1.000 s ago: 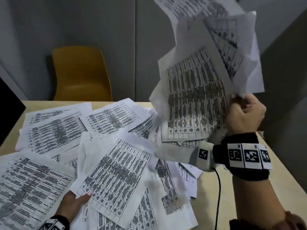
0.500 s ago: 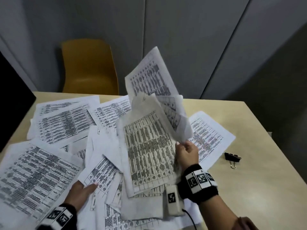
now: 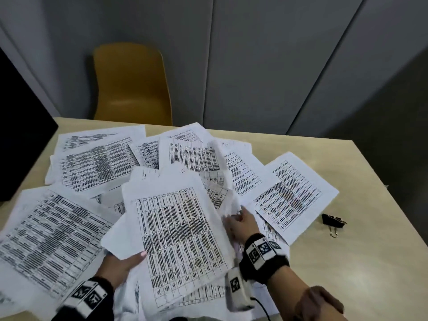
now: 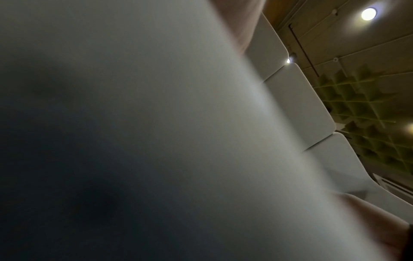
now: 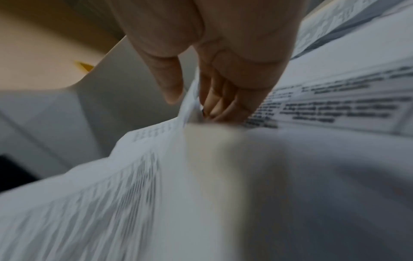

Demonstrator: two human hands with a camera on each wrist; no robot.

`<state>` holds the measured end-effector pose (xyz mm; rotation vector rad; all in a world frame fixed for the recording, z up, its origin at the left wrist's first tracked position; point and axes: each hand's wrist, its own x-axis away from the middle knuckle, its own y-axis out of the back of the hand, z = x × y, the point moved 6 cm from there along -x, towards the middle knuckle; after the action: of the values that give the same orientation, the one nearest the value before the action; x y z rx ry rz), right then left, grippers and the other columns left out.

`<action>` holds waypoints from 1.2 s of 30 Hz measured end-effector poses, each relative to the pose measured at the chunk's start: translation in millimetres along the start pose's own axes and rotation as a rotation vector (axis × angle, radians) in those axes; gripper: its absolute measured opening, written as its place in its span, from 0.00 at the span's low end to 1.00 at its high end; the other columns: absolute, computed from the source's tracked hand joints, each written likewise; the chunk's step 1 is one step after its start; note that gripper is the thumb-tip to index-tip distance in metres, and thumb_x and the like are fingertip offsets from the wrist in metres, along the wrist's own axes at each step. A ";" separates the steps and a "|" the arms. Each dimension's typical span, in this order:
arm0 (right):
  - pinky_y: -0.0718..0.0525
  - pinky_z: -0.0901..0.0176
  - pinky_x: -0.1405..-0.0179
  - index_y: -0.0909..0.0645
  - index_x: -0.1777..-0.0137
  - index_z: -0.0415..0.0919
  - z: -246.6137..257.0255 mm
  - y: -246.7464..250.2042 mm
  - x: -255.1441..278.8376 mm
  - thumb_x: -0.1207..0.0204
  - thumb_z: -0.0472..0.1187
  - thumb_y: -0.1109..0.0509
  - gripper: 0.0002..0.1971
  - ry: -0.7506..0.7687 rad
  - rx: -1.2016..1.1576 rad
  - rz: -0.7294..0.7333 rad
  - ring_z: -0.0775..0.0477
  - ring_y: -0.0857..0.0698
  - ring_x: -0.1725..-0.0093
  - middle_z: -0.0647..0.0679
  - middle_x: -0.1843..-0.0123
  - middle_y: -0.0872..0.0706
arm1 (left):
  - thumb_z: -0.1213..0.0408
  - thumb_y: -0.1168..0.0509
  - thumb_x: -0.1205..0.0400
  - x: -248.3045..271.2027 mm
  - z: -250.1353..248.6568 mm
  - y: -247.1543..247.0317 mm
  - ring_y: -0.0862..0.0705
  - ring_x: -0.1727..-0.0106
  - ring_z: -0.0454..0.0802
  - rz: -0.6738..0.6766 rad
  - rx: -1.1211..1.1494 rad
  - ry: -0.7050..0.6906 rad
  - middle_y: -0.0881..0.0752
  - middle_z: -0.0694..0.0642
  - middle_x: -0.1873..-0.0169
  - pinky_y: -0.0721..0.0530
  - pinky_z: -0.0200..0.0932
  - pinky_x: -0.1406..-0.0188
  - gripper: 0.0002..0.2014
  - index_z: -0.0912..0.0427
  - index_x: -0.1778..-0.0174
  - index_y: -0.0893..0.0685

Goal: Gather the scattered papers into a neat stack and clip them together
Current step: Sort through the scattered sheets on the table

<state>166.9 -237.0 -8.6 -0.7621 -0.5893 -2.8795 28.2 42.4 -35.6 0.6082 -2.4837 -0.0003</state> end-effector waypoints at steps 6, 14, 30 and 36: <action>0.16 0.65 0.74 0.17 0.58 0.42 7.3 28.9 -33.2 0.27 0.34 0.30 0.03 0.004 0.017 -0.185 0.58 0.15 0.81 0.53 0.78 0.16 | 0.75 0.29 0.26 2.2 -1.7 -1.0 0.24 0.31 0.61 0.024 0.028 -0.014 0.20 0.62 0.33 0.34 0.60 0.27 0.31 0.61 0.26 0.29; 0.21 0.65 0.83 0.25 0.68 0.42 -20.8 23.9 -1.3 0.26 0.26 0.34 0.13 -0.048 0.238 0.134 0.52 0.18 0.81 0.45 0.75 0.20 | 0.69 0.31 0.23 13.5 -19.3 -5.4 0.29 0.26 0.63 0.043 0.106 0.058 0.26 0.65 0.27 0.37 0.58 0.27 0.29 0.66 0.26 0.30; 0.29 0.41 0.31 0.28 0.28 0.42 -8.5 30.3 26.2 0.44 0.53 0.16 0.44 -0.158 -0.318 0.255 0.40 0.20 0.36 0.47 0.37 0.16 | 0.45 0.16 0.56 21.1 -41.8 -41.0 0.16 0.39 0.59 0.174 0.201 0.030 0.11 0.58 0.43 0.29 0.61 0.29 0.50 0.62 0.37 0.18; 0.23 0.45 0.35 0.25 0.50 0.51 -4.6 40.8 38.5 0.28 0.37 0.26 0.13 -0.015 -0.227 0.262 0.40 0.16 0.47 0.49 0.53 0.15 | 0.69 0.31 0.25 19.2 -61.9 -39.5 0.11 0.56 0.52 0.193 0.192 -0.031 0.12 0.57 0.53 0.15 0.37 0.60 0.16 0.62 0.41 0.19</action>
<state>139.4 -276.4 20.7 -0.8220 -0.1481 -2.7243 64.1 7.0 21.1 0.4453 -2.5816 0.3077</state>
